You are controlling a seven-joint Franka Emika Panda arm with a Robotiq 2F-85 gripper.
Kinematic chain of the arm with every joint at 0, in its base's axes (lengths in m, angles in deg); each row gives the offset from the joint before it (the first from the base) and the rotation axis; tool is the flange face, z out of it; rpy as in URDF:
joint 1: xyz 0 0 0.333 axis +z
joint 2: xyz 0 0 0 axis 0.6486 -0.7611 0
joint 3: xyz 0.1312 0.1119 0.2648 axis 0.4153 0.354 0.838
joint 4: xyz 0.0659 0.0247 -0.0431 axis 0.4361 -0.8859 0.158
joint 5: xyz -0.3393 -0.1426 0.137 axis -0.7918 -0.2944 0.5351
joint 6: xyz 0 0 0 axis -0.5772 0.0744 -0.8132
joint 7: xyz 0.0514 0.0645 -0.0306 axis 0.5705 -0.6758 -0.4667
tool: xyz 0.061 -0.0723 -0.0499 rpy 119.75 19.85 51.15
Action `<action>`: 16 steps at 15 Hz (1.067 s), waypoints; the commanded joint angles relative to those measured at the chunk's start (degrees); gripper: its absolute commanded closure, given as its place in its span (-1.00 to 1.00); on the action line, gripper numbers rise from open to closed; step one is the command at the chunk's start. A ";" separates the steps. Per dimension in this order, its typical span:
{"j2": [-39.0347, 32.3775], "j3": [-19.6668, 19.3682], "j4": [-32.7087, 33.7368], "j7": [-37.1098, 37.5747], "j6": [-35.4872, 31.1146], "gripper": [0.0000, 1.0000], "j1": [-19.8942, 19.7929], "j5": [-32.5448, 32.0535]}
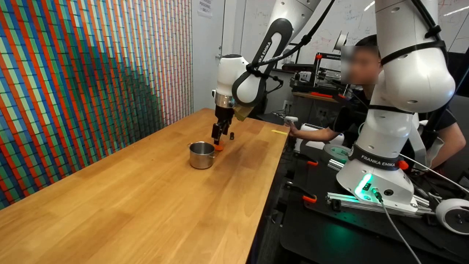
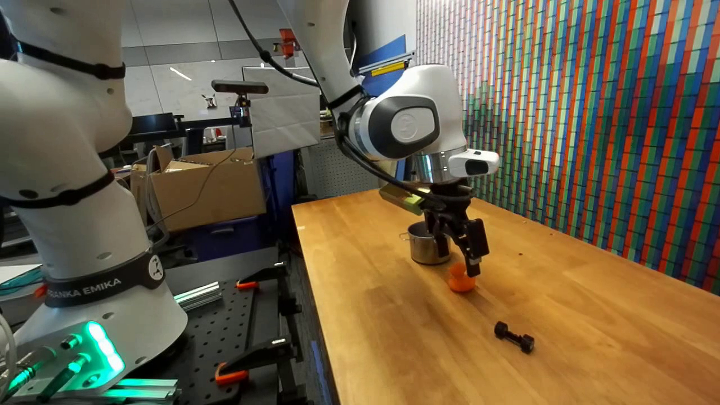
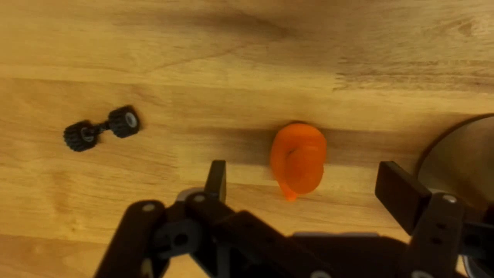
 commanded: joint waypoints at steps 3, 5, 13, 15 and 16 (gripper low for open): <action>-6.58 -2.06 3.99 1.52 -2.56 -1.00 2.98 2.60; -7.64 -3.06 4.57 1.38 -3.70 -1.00 3.23 2.67; -9.78 -3.91 5.98 1.00 -5.42 0.45 2.47 5.08; -8.95 -3.24 5.84 0.47 -4.08 0.63 1.91 6.09; -7.91 -2.63 5.70 0.03 -3.13 0.63 1.50 6.63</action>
